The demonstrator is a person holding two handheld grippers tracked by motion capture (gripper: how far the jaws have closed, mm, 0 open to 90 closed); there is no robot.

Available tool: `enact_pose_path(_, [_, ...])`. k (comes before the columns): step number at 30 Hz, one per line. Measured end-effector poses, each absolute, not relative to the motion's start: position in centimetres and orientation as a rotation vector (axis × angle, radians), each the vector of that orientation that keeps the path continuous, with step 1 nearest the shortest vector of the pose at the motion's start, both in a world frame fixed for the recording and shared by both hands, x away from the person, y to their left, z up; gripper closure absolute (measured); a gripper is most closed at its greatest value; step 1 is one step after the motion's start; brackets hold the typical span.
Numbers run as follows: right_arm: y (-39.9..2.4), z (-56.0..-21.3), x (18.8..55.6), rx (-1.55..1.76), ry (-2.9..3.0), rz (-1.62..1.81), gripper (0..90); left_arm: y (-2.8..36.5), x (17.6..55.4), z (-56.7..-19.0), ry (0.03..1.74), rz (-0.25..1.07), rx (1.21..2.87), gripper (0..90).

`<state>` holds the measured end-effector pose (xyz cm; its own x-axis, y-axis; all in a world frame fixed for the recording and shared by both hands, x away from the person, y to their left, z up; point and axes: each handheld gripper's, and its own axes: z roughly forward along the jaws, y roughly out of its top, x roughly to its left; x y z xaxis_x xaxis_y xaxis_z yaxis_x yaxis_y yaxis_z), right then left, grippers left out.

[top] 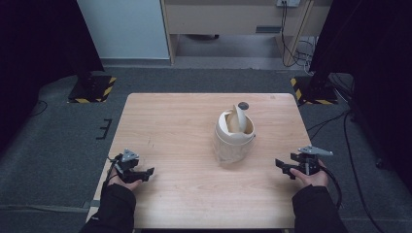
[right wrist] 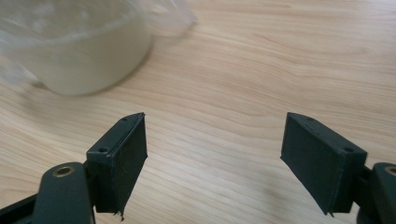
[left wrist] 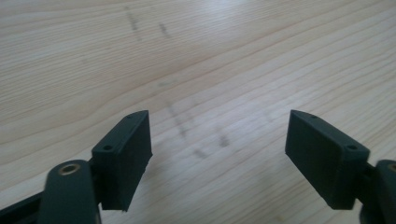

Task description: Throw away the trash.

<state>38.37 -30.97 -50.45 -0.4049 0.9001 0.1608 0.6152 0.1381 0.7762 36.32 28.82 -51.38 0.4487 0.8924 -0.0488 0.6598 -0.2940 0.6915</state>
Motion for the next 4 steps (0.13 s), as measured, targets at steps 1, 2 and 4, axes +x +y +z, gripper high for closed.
enact_pose_path(1, [-31.19, -50.61, 38.42, 1.457, 2.077, 1.129, 22.6, 29.37, 36.30, -51.44, 1.307, 0.464, 2.051, 21.4])
enact_pose_path(2, [-31.41, -50.79, 38.46, 1.464, 2.075, 1.111, 22.2, 29.78, 36.28, -51.54, 1.320, 0.463, 2.047, 19.8])
enact_pose_path(4, [-31.70, -51.08, 38.59, 1.472, 2.075, 1.091, 21.8, 30.35, 36.25, -51.73, 1.347, 0.463, 2.043, 19.1])
